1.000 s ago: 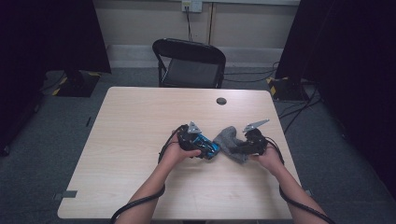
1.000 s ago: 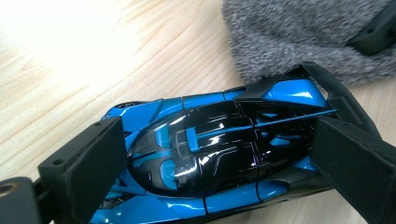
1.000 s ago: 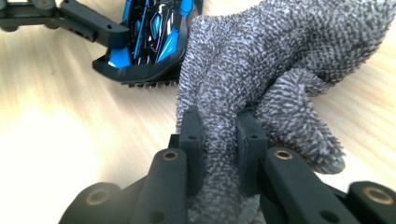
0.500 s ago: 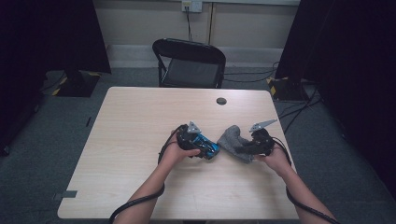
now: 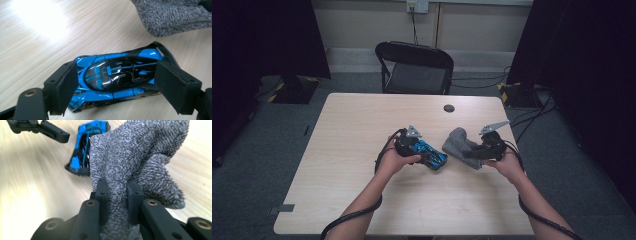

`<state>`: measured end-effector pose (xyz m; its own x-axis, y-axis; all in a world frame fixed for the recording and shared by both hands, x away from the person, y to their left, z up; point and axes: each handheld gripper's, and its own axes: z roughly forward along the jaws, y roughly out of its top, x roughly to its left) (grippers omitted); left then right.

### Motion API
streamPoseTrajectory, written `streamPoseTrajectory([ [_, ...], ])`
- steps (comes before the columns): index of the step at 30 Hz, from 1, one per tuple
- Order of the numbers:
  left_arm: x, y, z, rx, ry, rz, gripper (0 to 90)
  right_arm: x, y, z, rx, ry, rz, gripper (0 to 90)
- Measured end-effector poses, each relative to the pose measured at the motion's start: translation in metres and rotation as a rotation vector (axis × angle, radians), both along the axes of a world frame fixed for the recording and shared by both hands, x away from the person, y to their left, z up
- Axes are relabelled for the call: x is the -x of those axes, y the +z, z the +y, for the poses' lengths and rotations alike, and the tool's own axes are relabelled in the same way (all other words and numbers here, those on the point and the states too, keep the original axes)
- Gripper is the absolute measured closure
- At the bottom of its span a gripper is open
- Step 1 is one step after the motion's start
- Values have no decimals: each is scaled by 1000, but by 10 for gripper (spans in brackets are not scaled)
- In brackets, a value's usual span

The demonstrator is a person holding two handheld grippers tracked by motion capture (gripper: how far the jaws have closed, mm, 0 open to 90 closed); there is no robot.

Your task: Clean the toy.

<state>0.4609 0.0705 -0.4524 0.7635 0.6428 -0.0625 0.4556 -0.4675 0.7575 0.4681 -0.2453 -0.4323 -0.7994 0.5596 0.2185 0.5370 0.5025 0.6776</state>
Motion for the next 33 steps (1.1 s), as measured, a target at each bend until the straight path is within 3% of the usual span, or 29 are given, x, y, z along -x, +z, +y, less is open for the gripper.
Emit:
streamPoseTrajectory([
  [5,5,7,13,2,9,-12,191,1,10,9,-15,11,-17,759],
  [12,14,23,35,42,28,-36,191,5,23,42,-27,86,-40,759],
  [17,20,31,50,55,46,-60,193,5,21,72,-22,136,-41,759],
  [24,28,38,72,55,61,-61,216,5,15,110,-24,207,-29,758],
  [33,39,40,105,57,118,-53,214,10,9,151,-11,284,-18,756],
])
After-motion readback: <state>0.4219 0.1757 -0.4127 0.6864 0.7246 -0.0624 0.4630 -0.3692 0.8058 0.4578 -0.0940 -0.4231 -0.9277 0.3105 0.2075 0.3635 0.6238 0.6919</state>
